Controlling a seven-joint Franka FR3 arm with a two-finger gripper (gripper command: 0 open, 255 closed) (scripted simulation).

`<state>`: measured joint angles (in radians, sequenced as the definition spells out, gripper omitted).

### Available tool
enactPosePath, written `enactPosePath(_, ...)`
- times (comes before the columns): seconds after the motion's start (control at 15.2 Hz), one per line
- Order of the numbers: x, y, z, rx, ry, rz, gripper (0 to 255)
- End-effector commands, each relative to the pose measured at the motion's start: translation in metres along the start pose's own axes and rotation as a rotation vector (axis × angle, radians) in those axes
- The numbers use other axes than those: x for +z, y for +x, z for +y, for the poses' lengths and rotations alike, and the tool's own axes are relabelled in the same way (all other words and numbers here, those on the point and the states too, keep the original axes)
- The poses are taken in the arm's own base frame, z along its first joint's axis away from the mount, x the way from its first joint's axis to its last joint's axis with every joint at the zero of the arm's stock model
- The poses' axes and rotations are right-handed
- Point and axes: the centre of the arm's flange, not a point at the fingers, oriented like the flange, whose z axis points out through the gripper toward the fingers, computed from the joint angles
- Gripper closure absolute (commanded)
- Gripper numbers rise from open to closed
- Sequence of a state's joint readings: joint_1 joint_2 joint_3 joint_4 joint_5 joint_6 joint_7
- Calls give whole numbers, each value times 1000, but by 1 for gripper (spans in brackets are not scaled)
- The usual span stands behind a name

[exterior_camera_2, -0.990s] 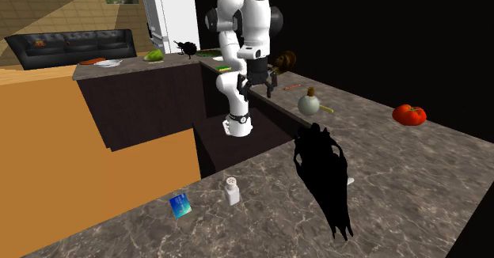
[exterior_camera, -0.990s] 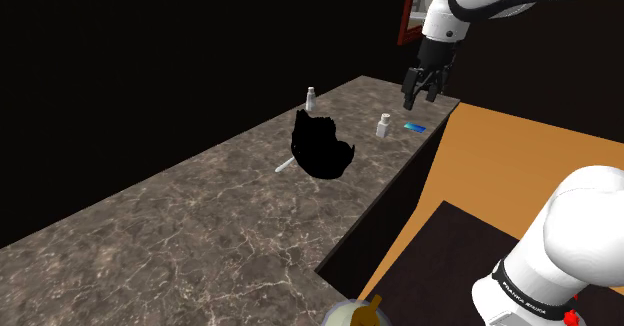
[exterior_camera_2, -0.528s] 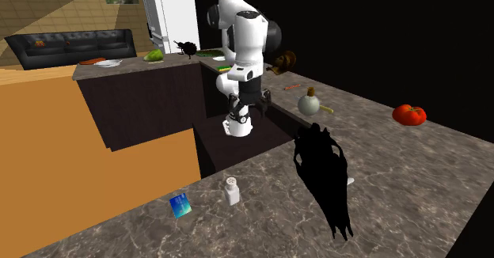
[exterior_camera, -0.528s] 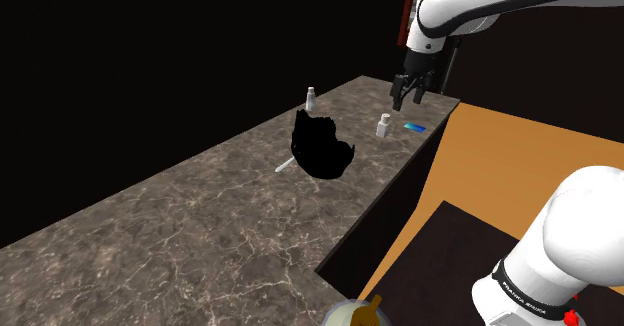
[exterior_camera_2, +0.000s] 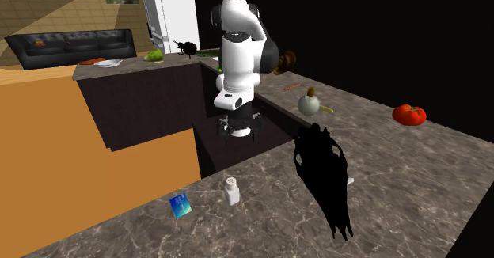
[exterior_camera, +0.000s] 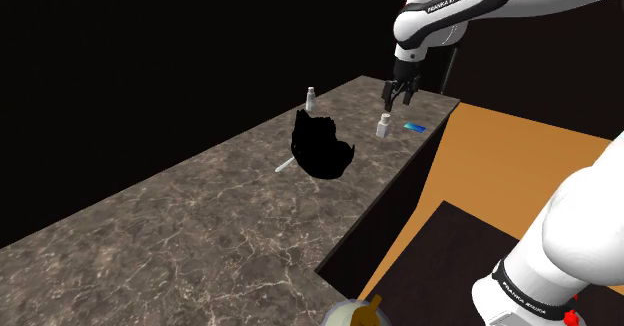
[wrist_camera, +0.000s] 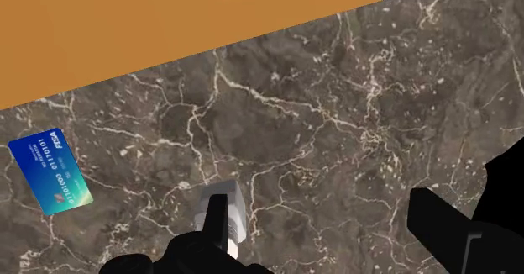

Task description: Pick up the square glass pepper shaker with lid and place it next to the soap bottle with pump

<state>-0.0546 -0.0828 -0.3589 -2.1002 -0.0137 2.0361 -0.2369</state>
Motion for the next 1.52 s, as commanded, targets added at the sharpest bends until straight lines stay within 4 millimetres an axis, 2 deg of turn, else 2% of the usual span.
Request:
enactPosePath(0.0,15,21,17,-3,-2,-4,0)
enactPosePath(0.33,46,68,53,-6,-5,-15,0)
enactPosePath(0.4,49,71,56,-6,-5,-16,0)
enactPosePath(0.86,89,70,56,-6,-5,-16,0)
enactPosePath(1.39,89,70,56,-6,-5,-16,0)
enactPosePath(1.45,89,70,56,-6,-5,-16,255)
